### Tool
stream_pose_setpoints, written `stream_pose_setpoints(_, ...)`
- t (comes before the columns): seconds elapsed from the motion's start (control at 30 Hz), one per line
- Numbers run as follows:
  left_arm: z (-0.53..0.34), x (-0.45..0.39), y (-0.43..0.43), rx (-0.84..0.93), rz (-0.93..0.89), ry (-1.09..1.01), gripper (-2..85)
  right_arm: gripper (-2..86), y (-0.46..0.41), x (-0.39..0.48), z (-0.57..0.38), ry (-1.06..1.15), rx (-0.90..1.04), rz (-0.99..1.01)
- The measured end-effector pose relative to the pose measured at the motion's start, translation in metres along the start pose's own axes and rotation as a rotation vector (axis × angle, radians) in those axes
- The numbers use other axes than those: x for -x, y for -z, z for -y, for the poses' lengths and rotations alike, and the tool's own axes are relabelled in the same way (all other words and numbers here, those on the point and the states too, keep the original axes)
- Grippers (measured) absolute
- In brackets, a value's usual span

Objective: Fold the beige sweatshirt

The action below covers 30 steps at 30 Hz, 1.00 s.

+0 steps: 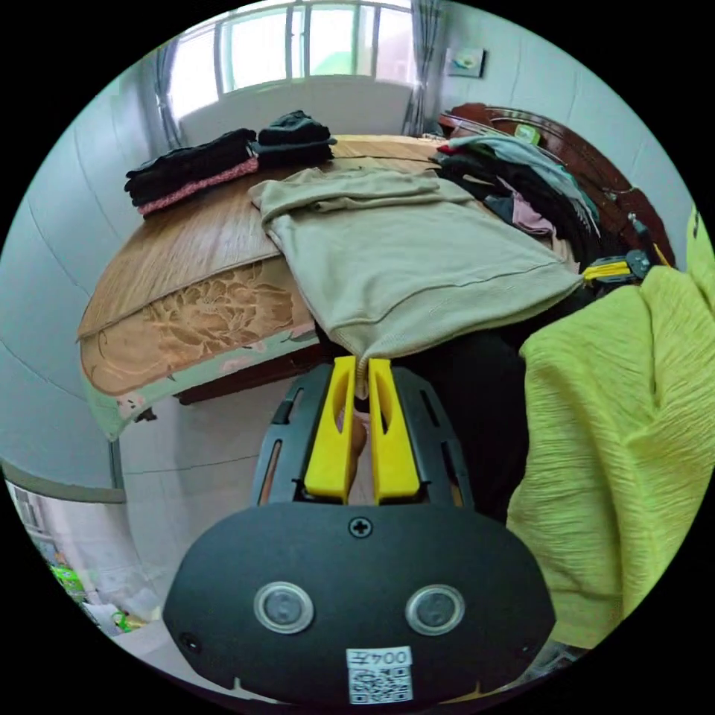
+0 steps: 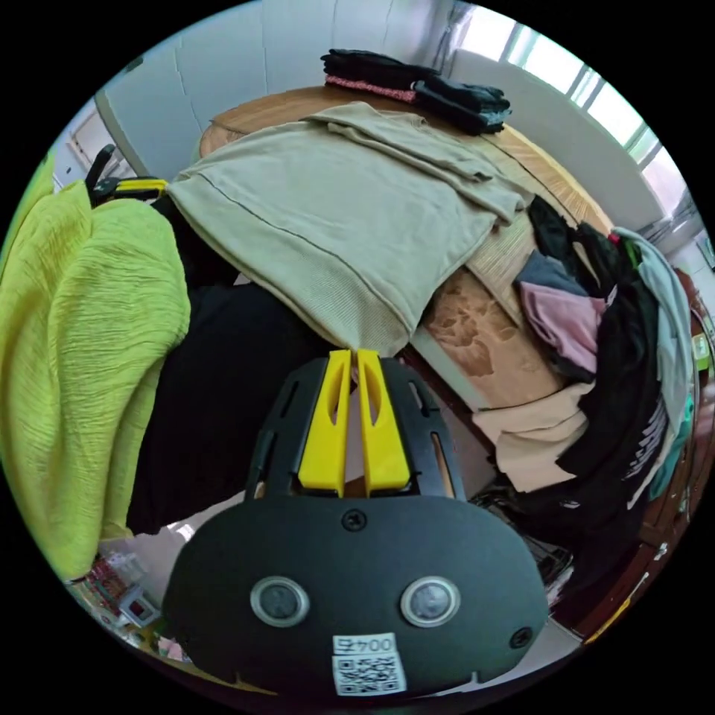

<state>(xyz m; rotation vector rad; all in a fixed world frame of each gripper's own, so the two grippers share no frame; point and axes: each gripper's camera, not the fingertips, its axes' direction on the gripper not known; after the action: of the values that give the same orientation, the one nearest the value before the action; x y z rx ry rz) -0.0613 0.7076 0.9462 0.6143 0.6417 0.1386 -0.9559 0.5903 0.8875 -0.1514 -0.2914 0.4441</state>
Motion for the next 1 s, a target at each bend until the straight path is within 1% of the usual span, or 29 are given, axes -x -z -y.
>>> stream_pose_setpoints(0.07,0.000,-0.001,-0.025,0.040,-0.082,0.021,7.5,2.7,-0.018,-0.005,-0.003,-0.037,0.014,0.053)
stream_pose_setpoints(0.13,-0.004,0.008,-0.033,0.048,-0.146,0.055,9.8,3.4,-0.026,-0.013,-0.005,-0.085,0.020,0.097)
stream_pose_setpoints(0.2,-0.010,0.029,-0.030,0.026,-0.245,0.077,12.5,4.0,-0.021,-0.026,-0.016,-0.118,0.021,0.127)
stream_pose_setpoints(0.3,-0.023,0.089,-0.032,0.009,-0.403,0.209,14.9,5.1,-0.006,-0.049,-0.032,-0.167,0.037,0.131)
stream_pose_setpoints(0.33,-0.030,0.118,-0.034,-0.048,-0.480,0.291,14.6,5.4,-0.001,-0.054,-0.034,-0.176,0.017,0.137)
stream_pose_setpoints(0.37,-0.038,0.146,-0.037,-0.129,-0.524,0.402,13.8,6.0,0.010,-0.063,-0.036,-0.206,-0.046,0.164)
stream_pose_setpoints(0.4,-0.042,0.161,-0.040,-0.168,-0.540,0.465,13.2,7.0,0.020,-0.072,-0.033,-0.229,-0.135,0.223)
stream_pose_setpoints(0.43,-0.046,0.186,-0.050,-0.234,-0.572,0.569,12.2,7.4,0.024,-0.074,-0.029,-0.228,-0.177,0.257)
stream_pose_setpoints(0.47,-0.043,0.205,-0.063,-0.297,-0.602,0.627,11.3,8.0,0.027,-0.076,-0.016,-0.208,-0.251,0.322)
stream_pose_setpoints(0.53,-0.028,0.225,-0.088,-0.347,-0.643,0.692,10.6,9.0,0.021,-0.069,0.017,-0.149,-0.332,0.427)
stream_pose_setpoints(0.57,-0.010,0.233,-0.109,-0.348,-0.681,0.711,10.6,9.4,0.011,-0.059,0.044,-0.091,-0.366,0.521)
stream_pose_setpoints(0.6,0.000,0.235,-0.120,-0.332,-0.697,0.722,10.7,9.7,-0.001,-0.044,0.075,-0.021,-0.377,0.599)
stream_pose_setpoints(0.63,0.021,0.239,-0.143,-0.281,-0.720,0.738,11.1,9.8,-0.007,-0.034,0.090,0.021,-0.378,0.625)
stream_pose_setpoints(0.67,0.041,0.239,-0.160,-0.247,-0.726,0.735,11.5,10.1,-0.017,-0.010,0.119,0.121,-0.368,0.651)
stream_pose_setpoints(0.7,0.051,0.239,-0.168,-0.231,-0.720,0.738,11.6,10.3,-0.028,0.015,0.145,0.222,-0.335,0.645)
stream_pose_setpoints(0.8,0.090,0.232,-0.190,-0.172,-0.672,0.709,11.4,10.6,-0.052,0.063,0.186,0.405,-0.258,0.639)
stream_pose_setpoints(0.87,0.108,0.225,-0.199,-0.129,-0.625,0.673,9.5,10.5,-0.060,0.081,0.193,0.492,-0.224,0.619)
stream_pose_setpoints(0.93,0.111,0.223,-0.204,-0.129,-0.604,0.670,7.7,9.8,-0.067,0.094,0.191,0.564,-0.195,0.580)
stream_pose_setpoints(1.0,0.109,0.226,-0.214,-0.141,-0.652,0.695,6.8,7.7,-0.077,0.097,0.185,0.597,-0.172,0.522)
